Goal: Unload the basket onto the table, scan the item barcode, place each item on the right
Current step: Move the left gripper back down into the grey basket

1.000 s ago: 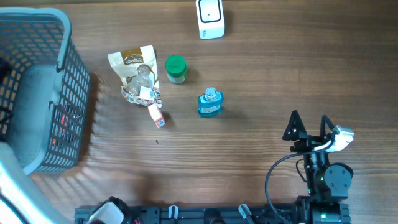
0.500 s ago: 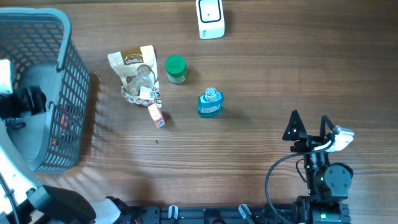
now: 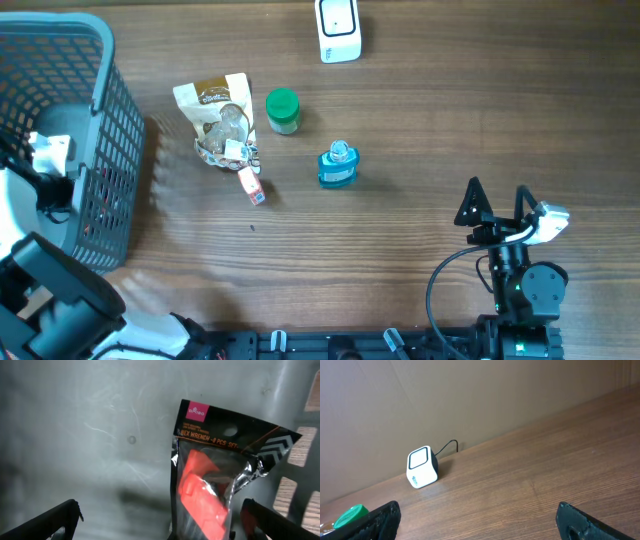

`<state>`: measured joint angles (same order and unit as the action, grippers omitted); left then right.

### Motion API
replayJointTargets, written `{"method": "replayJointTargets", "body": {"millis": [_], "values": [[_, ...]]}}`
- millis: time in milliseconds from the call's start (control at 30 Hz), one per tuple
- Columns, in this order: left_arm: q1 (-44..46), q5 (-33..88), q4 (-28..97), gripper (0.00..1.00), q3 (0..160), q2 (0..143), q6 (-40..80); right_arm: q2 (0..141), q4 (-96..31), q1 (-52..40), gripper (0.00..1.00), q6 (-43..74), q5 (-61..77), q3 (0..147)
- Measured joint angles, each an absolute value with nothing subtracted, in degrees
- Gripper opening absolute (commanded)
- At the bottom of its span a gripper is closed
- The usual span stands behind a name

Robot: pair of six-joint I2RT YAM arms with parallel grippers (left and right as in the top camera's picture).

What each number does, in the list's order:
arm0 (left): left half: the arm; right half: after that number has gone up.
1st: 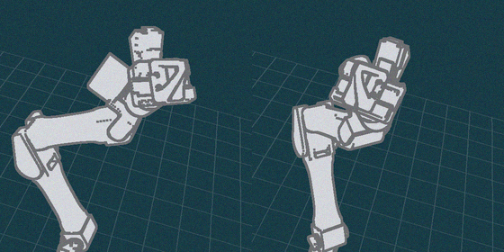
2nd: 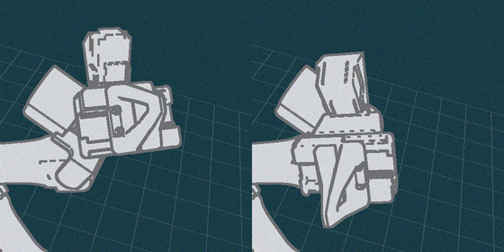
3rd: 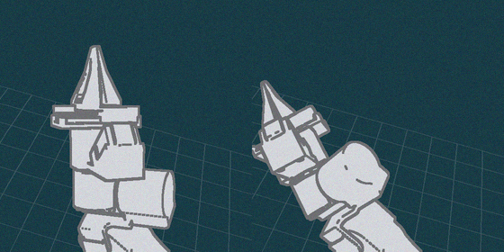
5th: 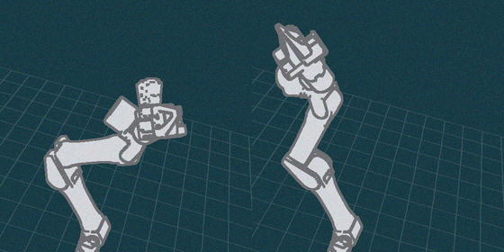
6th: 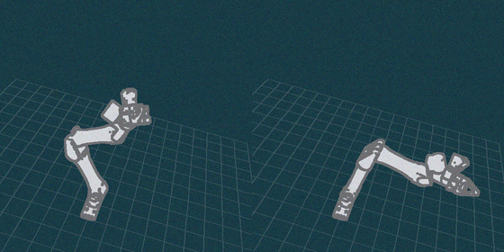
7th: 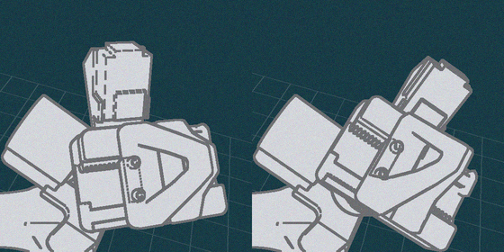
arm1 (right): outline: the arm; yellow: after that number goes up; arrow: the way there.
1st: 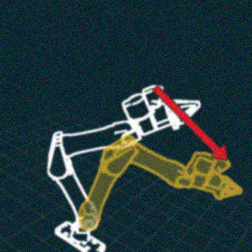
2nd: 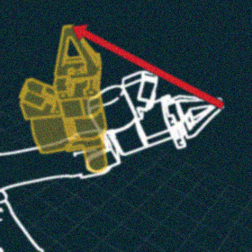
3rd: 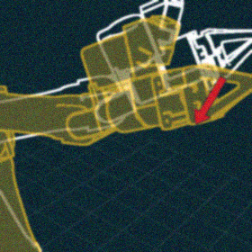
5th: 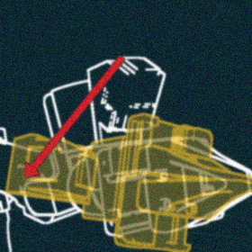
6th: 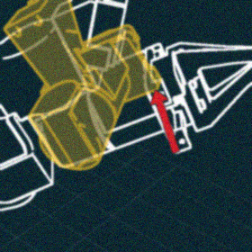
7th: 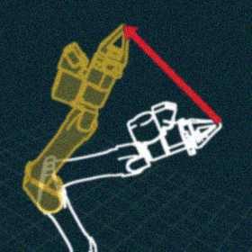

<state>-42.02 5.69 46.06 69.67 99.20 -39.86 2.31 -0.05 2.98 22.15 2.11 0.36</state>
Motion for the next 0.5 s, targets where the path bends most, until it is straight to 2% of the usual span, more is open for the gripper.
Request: {"method": "replayJointTargets", "body": {"millis": [333,433,500], "values": [[-42.0,1.7,46.4,0.95,69.7,101.4,-42.6,2.3,-0.1,3.0,1.00,22.2,2.1,0.4],[-42.0,-0.2,46.4,0.85,69.7,101.4,-43.1,2.3,-0.1,3.0,1.00,22.2,2.1,0.4],[-42.0,-1.3,46.2,0.85,69.7,101.4,-43.7,2.3,-0.1,3.0,1.00,22.2,2.1,0.4]]}}
